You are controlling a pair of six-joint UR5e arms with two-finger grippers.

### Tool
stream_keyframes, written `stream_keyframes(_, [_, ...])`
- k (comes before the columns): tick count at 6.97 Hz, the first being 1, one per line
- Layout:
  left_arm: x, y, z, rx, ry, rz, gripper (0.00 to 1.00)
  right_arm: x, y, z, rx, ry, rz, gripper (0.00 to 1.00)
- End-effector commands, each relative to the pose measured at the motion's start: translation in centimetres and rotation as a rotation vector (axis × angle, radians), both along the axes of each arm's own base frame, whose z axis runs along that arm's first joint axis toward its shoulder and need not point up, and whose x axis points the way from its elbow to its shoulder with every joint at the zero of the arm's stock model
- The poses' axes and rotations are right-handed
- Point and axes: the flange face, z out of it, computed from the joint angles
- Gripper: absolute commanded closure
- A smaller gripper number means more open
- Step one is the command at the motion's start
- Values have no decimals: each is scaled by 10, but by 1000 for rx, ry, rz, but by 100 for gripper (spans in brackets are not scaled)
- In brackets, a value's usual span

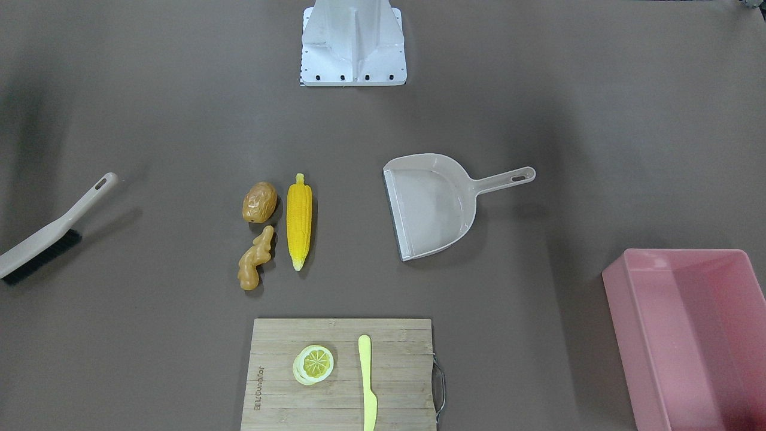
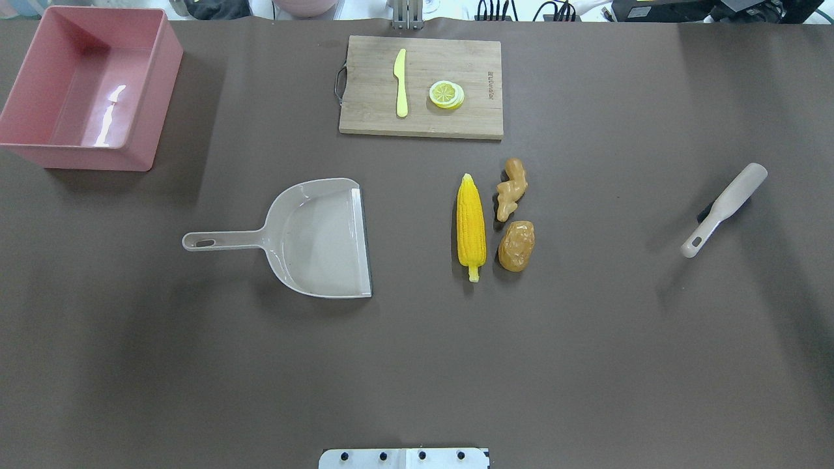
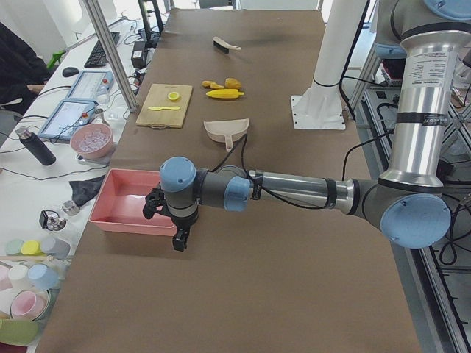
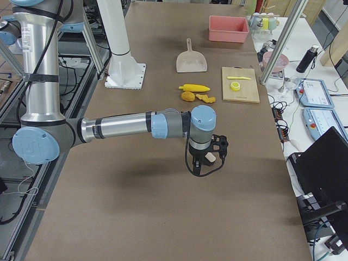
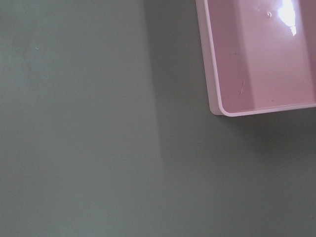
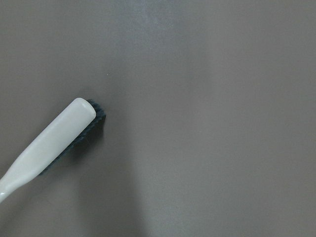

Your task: Sweep and dump trash into bin

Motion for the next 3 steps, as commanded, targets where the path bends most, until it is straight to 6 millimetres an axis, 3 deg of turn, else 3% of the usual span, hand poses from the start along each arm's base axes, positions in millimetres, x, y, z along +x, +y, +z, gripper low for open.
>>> stream_keyframes(1, [0,1,1,-3,0,0,2,0,0,0,0,-3,0,0])
stream_keyframes(3, [0,1,-1,4,0,0,2,0,0,0,1,-3,-1,0])
